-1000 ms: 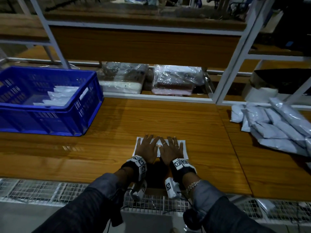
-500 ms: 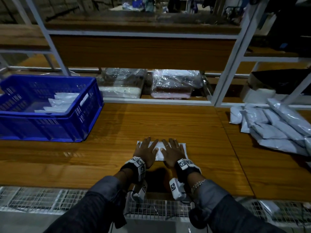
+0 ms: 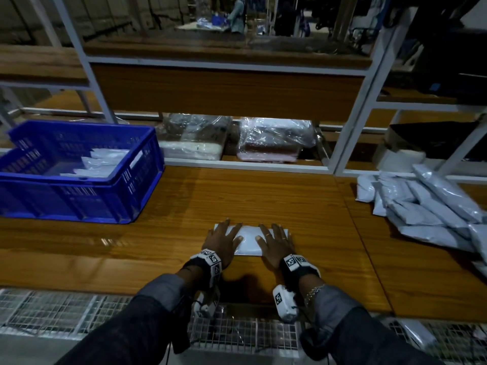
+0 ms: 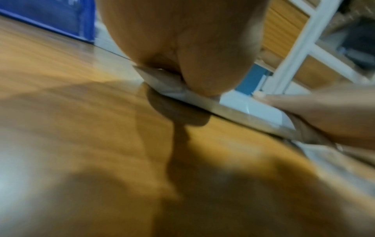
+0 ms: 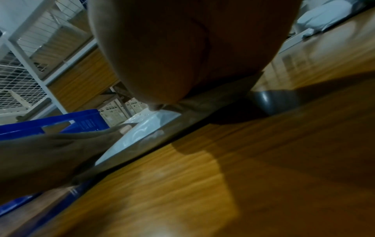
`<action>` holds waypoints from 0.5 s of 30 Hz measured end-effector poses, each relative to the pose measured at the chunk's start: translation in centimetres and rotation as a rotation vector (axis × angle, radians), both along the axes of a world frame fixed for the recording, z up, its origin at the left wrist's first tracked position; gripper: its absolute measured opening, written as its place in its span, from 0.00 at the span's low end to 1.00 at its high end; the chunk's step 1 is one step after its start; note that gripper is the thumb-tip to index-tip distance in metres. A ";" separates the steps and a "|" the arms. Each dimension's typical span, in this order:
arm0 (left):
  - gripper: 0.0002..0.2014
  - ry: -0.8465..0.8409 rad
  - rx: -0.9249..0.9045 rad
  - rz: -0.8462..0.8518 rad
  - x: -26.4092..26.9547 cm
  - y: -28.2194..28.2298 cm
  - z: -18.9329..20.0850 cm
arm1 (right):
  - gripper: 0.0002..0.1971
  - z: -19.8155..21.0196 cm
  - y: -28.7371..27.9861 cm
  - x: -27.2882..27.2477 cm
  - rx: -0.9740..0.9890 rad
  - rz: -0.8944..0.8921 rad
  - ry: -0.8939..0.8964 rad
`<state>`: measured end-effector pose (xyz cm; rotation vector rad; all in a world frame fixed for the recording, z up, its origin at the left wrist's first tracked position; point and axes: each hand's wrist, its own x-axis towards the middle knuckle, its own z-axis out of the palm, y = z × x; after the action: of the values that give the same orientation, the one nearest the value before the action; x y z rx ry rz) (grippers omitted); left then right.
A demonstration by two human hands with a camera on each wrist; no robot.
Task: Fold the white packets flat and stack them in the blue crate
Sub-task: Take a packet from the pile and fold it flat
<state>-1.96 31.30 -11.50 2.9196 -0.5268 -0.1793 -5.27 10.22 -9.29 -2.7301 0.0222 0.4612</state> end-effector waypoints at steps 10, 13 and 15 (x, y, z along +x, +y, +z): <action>0.54 0.175 -0.279 -0.224 1.0 4.1 -0.7 | 0.47 0.9 -2.2 0.1 0.003 0.275 0.014; 0.56 0.278 -0.235 -0.272 1.6 4.4 1.3 | 0.46 1.3 -2.5 0.8 -0.061 0.300 0.033; 0.44 0.249 -0.213 -0.250 1.8 4.1 2.9 | 0.41 2.5 -2.4 1.1 -0.041 0.290 0.050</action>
<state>-0.15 35.36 -8.64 2.5706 -0.8107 -0.4791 -4.17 7.80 -6.75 -2.7720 -0.3596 0.6141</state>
